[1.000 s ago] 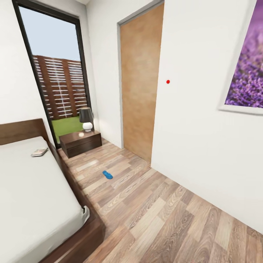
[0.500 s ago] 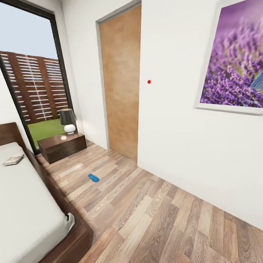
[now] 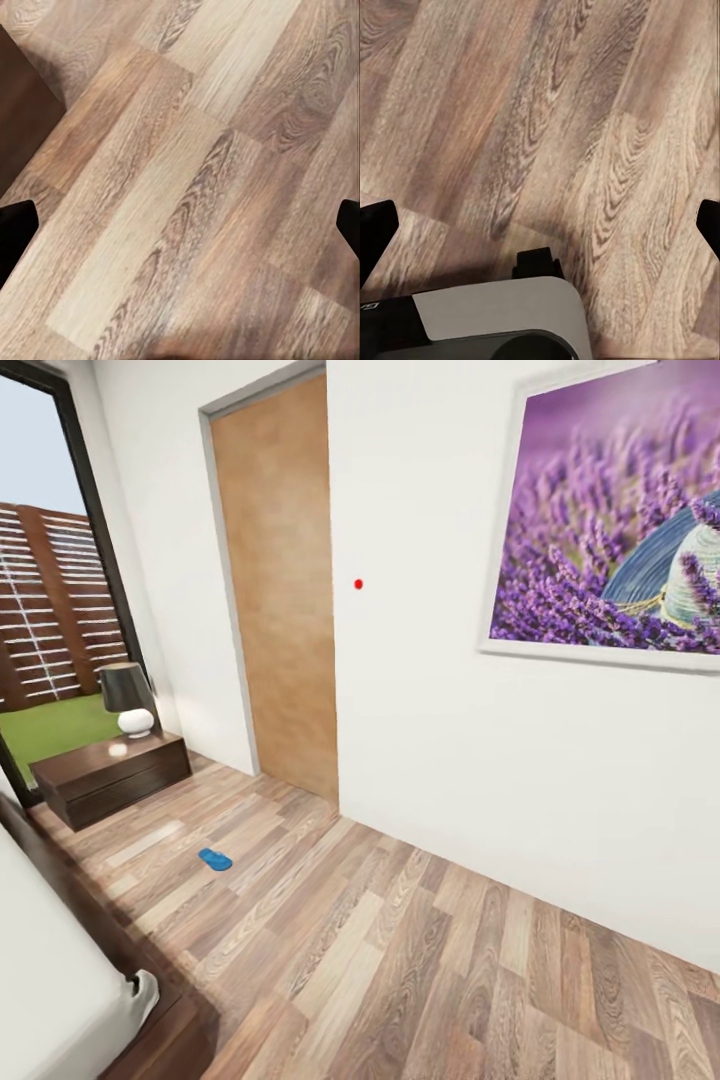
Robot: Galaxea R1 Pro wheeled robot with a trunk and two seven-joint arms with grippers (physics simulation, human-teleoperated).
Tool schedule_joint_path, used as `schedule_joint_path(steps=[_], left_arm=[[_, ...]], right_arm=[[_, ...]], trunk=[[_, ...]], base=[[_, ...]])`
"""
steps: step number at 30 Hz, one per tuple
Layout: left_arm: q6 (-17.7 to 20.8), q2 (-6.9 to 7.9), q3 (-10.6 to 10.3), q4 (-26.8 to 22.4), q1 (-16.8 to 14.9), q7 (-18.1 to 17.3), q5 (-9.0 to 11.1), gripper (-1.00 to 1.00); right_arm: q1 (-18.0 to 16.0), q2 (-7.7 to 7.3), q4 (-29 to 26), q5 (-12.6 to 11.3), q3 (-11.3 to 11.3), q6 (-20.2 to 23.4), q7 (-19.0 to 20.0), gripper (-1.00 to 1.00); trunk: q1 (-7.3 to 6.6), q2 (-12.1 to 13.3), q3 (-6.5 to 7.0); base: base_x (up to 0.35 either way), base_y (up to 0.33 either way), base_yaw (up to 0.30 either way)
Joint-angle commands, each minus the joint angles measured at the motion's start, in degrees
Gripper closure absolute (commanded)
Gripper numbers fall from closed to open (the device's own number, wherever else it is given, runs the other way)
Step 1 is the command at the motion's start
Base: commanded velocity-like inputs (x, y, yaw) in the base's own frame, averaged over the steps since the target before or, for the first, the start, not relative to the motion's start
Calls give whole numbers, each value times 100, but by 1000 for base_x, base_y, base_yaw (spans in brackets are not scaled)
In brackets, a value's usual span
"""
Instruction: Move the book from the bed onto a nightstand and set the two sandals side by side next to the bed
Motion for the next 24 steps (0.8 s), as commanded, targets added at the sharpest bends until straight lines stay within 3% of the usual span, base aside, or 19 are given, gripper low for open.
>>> schedule_joint_path(steps=[1, 24], left_arm=[[-16, 0, -2, 0, -1, -5, 2, -100], [-30, -5, -8, 0, -1, -5, 6, -100]], right_arm=[[1, 3, -6, -1, -3, -10, -7, -100], [1, 5, -2, -5, 4, -96, -8, -100]], trunk=[[0, -2, -4], [0, -2, -4]], base=[[0, 0, -284], [0, 0, -284]])
